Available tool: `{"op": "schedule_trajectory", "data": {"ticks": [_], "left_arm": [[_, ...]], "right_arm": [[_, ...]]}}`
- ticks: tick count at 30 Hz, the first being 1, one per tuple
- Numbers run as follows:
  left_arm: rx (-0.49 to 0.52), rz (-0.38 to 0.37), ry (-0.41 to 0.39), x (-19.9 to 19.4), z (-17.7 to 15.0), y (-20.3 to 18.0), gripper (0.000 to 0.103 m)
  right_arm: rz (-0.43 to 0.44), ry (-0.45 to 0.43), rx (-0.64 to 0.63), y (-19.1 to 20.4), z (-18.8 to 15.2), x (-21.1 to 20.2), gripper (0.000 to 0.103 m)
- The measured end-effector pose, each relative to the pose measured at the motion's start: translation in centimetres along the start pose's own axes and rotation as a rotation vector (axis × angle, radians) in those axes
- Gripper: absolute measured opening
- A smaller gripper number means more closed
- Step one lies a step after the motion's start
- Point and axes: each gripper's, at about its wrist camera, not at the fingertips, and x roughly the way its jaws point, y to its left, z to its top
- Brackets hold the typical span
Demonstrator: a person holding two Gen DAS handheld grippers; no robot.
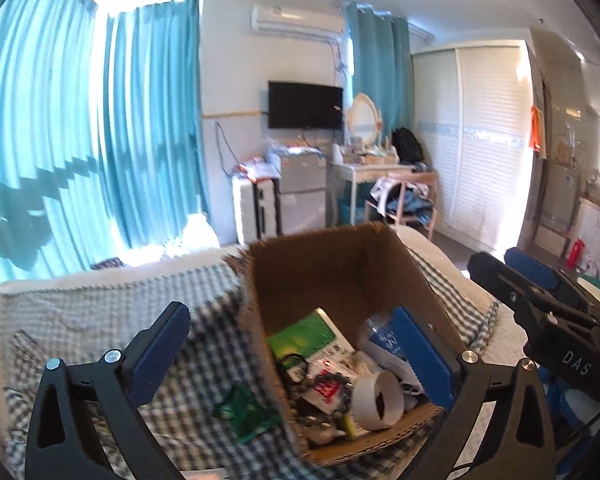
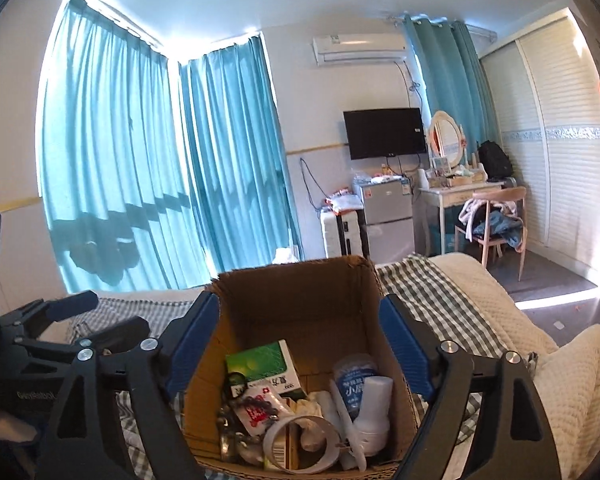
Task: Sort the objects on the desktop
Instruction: 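Move both tools back to the pile toward the white tube and green packet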
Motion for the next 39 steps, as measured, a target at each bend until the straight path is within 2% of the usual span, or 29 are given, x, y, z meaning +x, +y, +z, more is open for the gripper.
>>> {"op": "schedule_trajectory", "data": {"ticks": [3,7,11,16,20,25,26,29,31,36,39], "left_arm": [[-0.01,0.052,-0.028,-1.7,0.7,1.5,0.103],[-0.026,0.107,-0.045,-3.8,0.9,3.6,0.103],[-0.038,0.172,-0.045,-5.3,0.9,5.9,0.103],[-0.067,0.24,-0.007,-6.1,-0.2,9.3,0.103],[-0.145,0.275,0.045,-5.9,-1.5,13.0,0.103],[-0.153,0.306,0.126,-4.4,-3.9,15.6,0.103],[-0.149,0.305,0.144,-3.9,-4.6,16.0,0.103],[-0.197,0.288,0.197,-1.9,-6.7,17.9,0.103],[-0.213,0.24,0.258,-0.1,-8.4,18.8,0.103],[-0.083,0.15,0.404,3.1,-12.0,18.3,0.102],[-0.117,0.068,0.442,4.1,-13.5,18.8,0.102]], "right_arm": [[0.06,-0.059,-0.005,1.3,0.7,-1.2,0.103],[0.107,-0.116,-0.032,3.8,1.2,-2.4,0.103],[0.115,-0.127,-0.113,6.5,1.2,-2.7,0.103],[0.186,-0.077,-0.135,8.6,0.7,-1.8,0.103],[0.249,-0.04,-0.177,10.9,-0.6,-0.7,0.103],[0.325,0.024,-0.216,13.8,-2.7,1.1,0.095],[0.333,0.041,-0.226,14.3,-3.2,1.6,0.092],[0.341,0.101,-0.281,16.1,-5.0,3.1,0.069],[0.34,0.133,-0.296,16.8,-6.0,4.3,0.067],[0.336,0.207,-0.282,17.9,-7.7,7.6,0.066],[0.337,0.234,-0.285,18.9,-8.0,9.7,0.061]]}}
